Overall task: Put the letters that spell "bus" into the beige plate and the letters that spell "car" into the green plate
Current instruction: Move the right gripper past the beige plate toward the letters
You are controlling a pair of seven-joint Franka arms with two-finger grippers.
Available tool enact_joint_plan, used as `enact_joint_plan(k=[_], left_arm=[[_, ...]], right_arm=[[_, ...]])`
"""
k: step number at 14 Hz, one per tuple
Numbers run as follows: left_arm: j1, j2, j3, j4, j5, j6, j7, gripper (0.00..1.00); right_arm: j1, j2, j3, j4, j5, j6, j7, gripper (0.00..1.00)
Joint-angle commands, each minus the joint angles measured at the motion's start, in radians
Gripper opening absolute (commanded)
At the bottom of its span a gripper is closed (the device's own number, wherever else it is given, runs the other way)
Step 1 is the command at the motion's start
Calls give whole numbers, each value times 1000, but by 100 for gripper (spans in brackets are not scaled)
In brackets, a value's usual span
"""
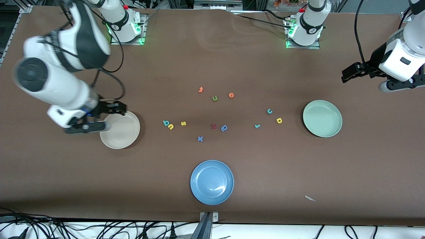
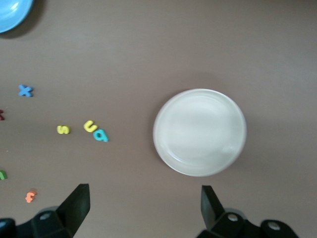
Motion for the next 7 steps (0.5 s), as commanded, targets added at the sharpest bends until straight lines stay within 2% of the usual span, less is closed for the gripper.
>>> enact_joint_plan(k=[1, 3, 6, 7], left_arm=[[2, -7, -17, 12, -14, -16, 0, 100], [5, -1, -16, 14, -13, -16, 5, 100], [12, 2, -20, 14, -13, -7, 11, 100], [14, 43, -19, 23, -11, -13, 11, 100]], right_arm=[[50, 62, -6, -4, -3, 67, -10, 99], [78, 102, -6, -25, -4, 107, -13, 99], [106, 105, -4, -178, -4, 257, -16, 99], [106, 105, 5, -232, -4, 306, -19, 99]])
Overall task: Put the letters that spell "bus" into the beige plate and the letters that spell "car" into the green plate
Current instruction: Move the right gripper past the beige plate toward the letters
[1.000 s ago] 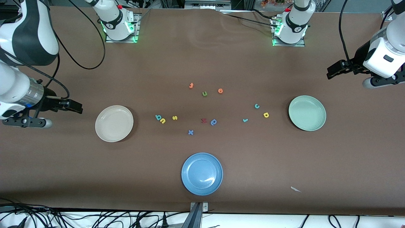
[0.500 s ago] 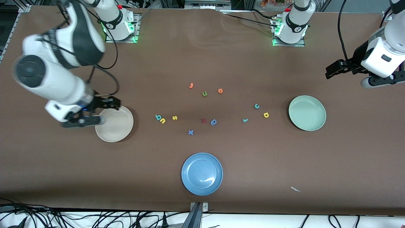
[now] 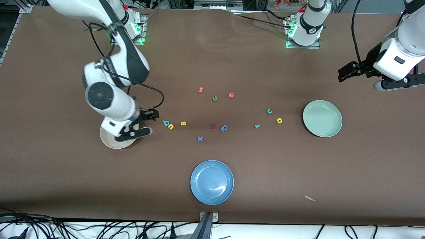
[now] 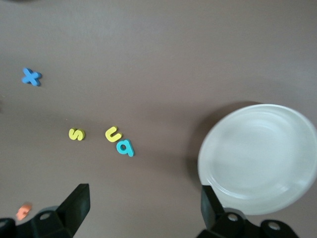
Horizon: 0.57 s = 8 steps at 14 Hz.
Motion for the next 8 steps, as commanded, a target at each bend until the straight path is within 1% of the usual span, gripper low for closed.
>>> enact_joint_plan(k=[1, 3, 4, 5, 6, 8], left_arm=[[8, 51, -4, 22, -11, -9, 11, 100], [8, 55, -12, 14, -1, -7, 9, 100], [7, 55, -17, 6, -1, -7, 7, 100], [7, 57, -20, -23, -1, -1, 6, 100], [7, 57, -20, -64, -8, 54, 15, 100], [-1, 49, -21, -191, -10, 189, 18, 100]], right_arm=[[4, -24, 29, -168, -5, 144, -21, 99], [11, -9, 40, -228, -7, 221, -23, 99], [30, 8, 40, -237, -8, 234, -24, 99], [37, 28, 40, -237, -8, 234, -27, 99], [56, 46, 40, -241, -10, 237, -26, 99], [65, 77, 39, -238, -13, 258, -26, 99]])
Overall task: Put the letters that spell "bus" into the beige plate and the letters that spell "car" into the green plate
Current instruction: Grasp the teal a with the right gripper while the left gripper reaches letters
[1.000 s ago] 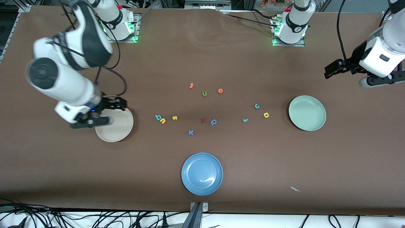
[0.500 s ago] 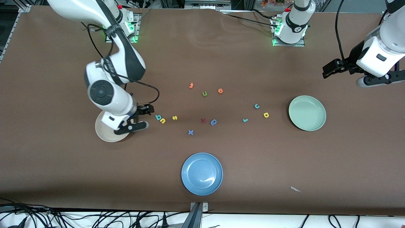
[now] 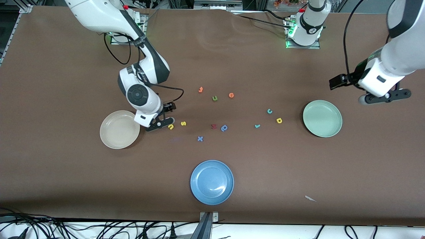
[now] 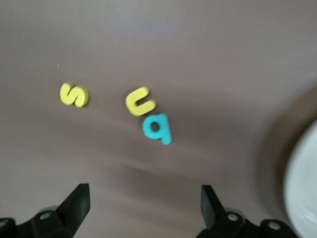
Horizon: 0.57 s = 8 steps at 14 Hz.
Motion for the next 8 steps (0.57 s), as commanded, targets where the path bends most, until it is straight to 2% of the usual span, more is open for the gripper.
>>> enact_joint_plan(k=[1, 4, 6, 8], left_arm=[[-20, -17, -7, -171, -11, 151, 12, 100], [-49, -21, -10, -334, -1, 381, 12, 100], [-48, -43, -28, -454, -1, 535, 16, 100], [-46, -57, -62, -534, 28, 636, 16, 100]], right_arm=[[5, 32, -1, -6, -23, 58, -19, 98], [-4, 60, -3, -1, -114, 142, -32, 83], [-7, 61, -4, -2, -134, 150, -45, 83], [-7, 70, -4, -2, -132, 164, -43, 69]])
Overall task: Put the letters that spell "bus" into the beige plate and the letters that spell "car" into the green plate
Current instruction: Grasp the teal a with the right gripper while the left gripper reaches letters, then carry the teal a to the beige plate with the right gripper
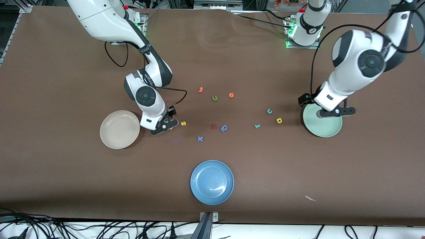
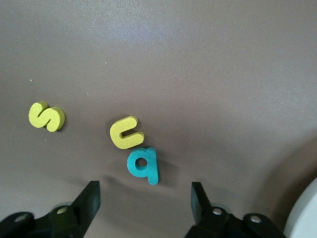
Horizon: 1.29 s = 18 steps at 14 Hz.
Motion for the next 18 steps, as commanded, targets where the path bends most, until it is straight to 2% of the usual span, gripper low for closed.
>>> enact_joint_plan(k=[1, 4, 7, 8, 10, 12, 13, 16, 18], left_arm=[[0, -57, -32, -124, 73, 123, 14, 100], [-2, -31, -34, -211, 90, 247, 16, 100], [-6, 61, -34, -224, 89, 324, 14, 100], [-23, 96, -34, -222, 87, 368, 10, 100], [-35, 164, -34, -207, 75, 434, -1, 100], [-40, 251, -32, -170, 75, 502, -3, 100], [-42, 286, -32, -152, 75, 525, -3, 100], [-83, 377, -23, -57, 76, 531, -55, 100], [-103, 403, -16, -28, 78, 531, -96, 100]], right_arm=[[-6, 14, 8, -6, -16, 49, -3, 65], [-3, 25, 8, -6, -16, 57, -1, 66], [-2, 32, 8, -7, -13, 56, 0, 65], [-2, 32, 8, -7, -13, 56, 0, 61], [-2, 32, 8, -7, -8, 56, 4, 43], [0, 32, 8, -7, -10, 56, 19, 39], [0, 34, 8, -7, -10, 56, 19, 32], [0, 32, 8, -7, -7, 51, 23, 15], [3, 31, 8, -1, -10, 46, 83, 11]])
